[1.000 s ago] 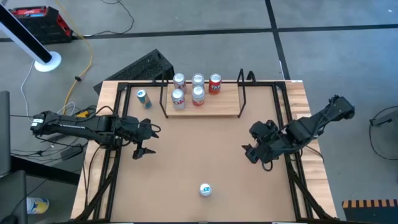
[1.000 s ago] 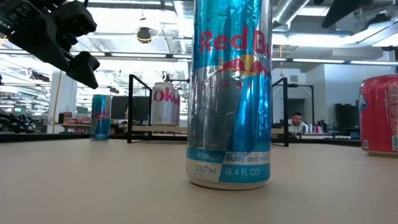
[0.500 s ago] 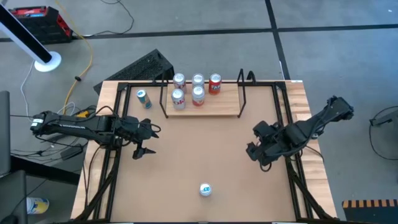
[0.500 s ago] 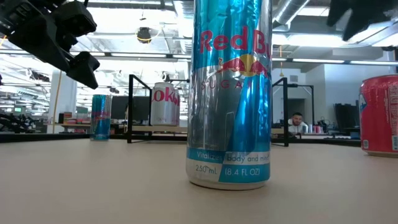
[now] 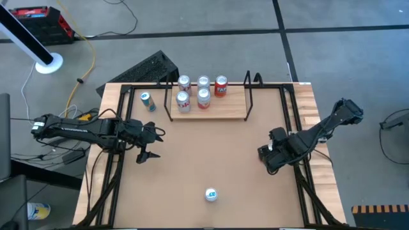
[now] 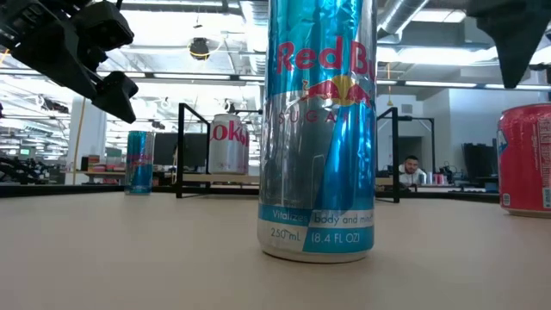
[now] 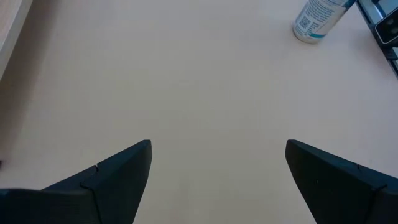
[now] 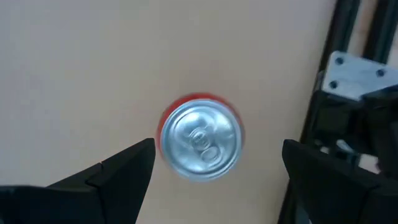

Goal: Place canned beverage on shelf
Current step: Put the orange soda can on the shelf aligned with the other orange soda can

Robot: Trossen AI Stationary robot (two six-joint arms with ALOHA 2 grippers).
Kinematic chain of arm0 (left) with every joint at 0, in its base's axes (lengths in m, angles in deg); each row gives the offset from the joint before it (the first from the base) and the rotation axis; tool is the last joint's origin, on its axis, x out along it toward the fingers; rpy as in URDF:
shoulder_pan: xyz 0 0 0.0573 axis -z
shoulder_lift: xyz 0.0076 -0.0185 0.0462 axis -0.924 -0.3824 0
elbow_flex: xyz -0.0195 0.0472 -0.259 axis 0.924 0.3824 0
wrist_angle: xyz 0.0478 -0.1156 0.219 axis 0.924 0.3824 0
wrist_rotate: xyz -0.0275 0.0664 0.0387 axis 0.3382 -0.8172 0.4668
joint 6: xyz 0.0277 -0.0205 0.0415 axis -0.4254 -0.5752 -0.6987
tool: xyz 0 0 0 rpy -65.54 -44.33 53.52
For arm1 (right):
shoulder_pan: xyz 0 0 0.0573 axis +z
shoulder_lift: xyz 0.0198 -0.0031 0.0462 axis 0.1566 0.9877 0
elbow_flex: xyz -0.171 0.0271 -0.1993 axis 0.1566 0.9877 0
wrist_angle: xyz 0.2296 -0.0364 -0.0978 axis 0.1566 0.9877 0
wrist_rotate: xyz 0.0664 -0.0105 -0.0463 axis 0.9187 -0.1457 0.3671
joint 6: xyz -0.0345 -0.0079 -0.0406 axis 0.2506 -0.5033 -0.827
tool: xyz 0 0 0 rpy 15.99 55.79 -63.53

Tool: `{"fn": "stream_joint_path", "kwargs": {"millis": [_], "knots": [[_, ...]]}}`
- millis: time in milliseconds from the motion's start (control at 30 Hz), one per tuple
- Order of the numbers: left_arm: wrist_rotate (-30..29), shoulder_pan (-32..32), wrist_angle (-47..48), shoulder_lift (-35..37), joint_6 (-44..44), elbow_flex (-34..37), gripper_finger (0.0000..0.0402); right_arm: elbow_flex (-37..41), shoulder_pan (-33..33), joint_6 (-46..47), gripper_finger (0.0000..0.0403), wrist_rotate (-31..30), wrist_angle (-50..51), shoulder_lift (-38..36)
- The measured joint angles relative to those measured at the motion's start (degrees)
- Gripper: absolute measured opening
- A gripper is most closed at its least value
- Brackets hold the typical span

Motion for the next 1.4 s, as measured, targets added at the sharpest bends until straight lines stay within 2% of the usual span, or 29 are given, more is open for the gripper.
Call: {"fn": "stream_joint_path", "kwargs": {"millis": [300,667,833,933,1067,1200,1300,1400], "knots": [[0.00,0.00,-0.12,0.00,-0.14,0.00,0.0355,0.73,-0.04,0.95,0.0375,-0.87,-1.52,-0.04],[0.01,0.00,-0.19,0.00,-0.17,0.00,0.0355,12.50,-0.28,3.07,0.0375,-0.79,-15.29,-0.04],[0.00,-0.01,-0.20,0.00,-0.18,0.00,0.0355,15.82,-1.12,2.18,0.0374,-0.38,-18.30,-0.04],[0.02,0.00,-0.20,0.00,-0.20,0.00,0.0355,15.93,-1.36,0.22,0.0364,-0.43,-18.51,-0.04],[0.00,0.00,-0.20,0.00,-0.20,0.00,0.0355,14.63,-1.79,-4.08,0.0328,-0.33,-18.93,-0.02],[0.00,-0.01,-0.26,0.00,-0.22,0.00,0.0355,12.28,-3.31,-15.83,0.0327,-3.71,-22.73,-0.02],[-0.07,-0.01,-0.26,0.00,-0.22,0.00,0.0355,10.19,-5.43,-33.24,0.0327,-6.61,-28.92,-0.02],[-0.59,-0.01,-0.26,0.00,-0.22,0.00,0.0355,8.82,-9.20,-50.23,0.0327,-6.74,-36.73,-0.02]]}}
